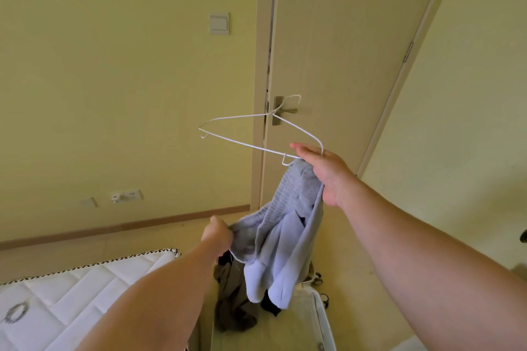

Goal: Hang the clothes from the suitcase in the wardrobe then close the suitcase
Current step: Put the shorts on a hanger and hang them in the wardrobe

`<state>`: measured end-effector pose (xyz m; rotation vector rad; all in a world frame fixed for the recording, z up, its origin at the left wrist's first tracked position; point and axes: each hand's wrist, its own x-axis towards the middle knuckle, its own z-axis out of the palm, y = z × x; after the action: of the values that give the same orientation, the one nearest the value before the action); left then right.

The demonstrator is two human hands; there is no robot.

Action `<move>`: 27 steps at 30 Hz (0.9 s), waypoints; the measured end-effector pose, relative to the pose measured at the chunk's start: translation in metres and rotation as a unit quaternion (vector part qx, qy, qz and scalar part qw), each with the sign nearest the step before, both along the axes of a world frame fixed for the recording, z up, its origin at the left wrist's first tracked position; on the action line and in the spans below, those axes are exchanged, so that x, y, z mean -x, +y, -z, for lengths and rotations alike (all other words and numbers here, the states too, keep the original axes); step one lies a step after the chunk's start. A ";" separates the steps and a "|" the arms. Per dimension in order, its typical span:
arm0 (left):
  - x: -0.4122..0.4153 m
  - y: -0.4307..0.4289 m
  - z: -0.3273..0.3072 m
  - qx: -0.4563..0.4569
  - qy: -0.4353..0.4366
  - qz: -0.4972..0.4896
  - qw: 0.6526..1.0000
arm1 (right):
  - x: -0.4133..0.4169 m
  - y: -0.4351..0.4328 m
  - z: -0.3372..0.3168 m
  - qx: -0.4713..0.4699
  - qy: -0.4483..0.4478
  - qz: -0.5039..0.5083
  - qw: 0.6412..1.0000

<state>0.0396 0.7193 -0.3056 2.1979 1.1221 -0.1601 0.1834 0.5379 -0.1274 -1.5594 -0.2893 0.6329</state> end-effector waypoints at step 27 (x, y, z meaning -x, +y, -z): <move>-0.085 0.019 -0.172 0.252 -0.344 -0.126 0.896 | 0.008 0.017 0.019 0.162 -0.225 -0.204 0.939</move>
<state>0.1250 0.7380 -0.1333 1.4390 0.8183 0.3789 0.1753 0.5552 -0.1462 -1.9798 -0.9086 0.6568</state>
